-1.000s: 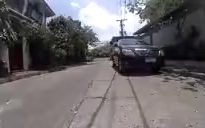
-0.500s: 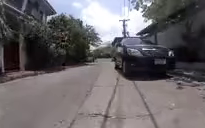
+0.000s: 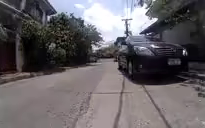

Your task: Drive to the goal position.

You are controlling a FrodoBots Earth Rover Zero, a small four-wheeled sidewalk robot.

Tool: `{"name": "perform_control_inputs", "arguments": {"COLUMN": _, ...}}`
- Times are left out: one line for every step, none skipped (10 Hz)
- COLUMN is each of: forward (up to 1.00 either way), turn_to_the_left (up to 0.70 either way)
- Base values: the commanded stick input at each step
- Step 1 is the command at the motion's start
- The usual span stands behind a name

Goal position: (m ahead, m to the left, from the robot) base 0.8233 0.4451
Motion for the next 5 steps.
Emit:
{"name": "perform_control_inputs", "arguments": {"forward": 1.00, "turn_to_the_left": 0.00}}
{"name": "perform_control_inputs", "arguments": {"forward": 1.00, "turn_to_the_left": 0.00}}
{"name": "perform_control_inputs", "arguments": {"forward": 1.00, "turn_to_the_left": 0.00}}
{"name": "perform_control_inputs", "arguments": {"forward": 1.00, "turn_to_the_left": 0.00}}
{"name": "perform_control_inputs", "arguments": {"forward": 1.00, "turn_to_the_left": 0.00}}
